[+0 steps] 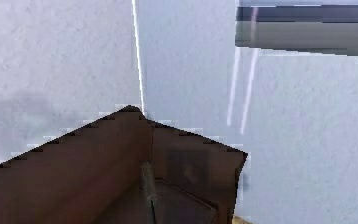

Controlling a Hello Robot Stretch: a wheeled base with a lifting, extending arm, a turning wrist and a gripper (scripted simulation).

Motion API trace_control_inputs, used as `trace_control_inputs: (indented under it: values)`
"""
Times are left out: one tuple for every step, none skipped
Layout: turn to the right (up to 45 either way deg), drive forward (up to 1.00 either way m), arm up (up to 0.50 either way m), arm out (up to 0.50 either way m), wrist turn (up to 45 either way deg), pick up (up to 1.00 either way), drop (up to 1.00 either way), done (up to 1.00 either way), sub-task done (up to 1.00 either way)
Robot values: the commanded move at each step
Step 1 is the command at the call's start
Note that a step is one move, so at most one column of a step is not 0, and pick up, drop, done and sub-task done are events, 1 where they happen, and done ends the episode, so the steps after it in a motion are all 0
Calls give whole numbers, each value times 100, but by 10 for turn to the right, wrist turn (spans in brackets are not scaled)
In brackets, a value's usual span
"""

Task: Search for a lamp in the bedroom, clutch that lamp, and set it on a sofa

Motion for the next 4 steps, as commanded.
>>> trace_control_inputs:
  values:
    - [450,0,0,0,0,0,0,0,0]
    - [-450,0,0,0,0,0,0,0,0]
    - [90,0,0,0,0,0,0,0,0]
    - [450,0,0,0,0,0,0,0,0]
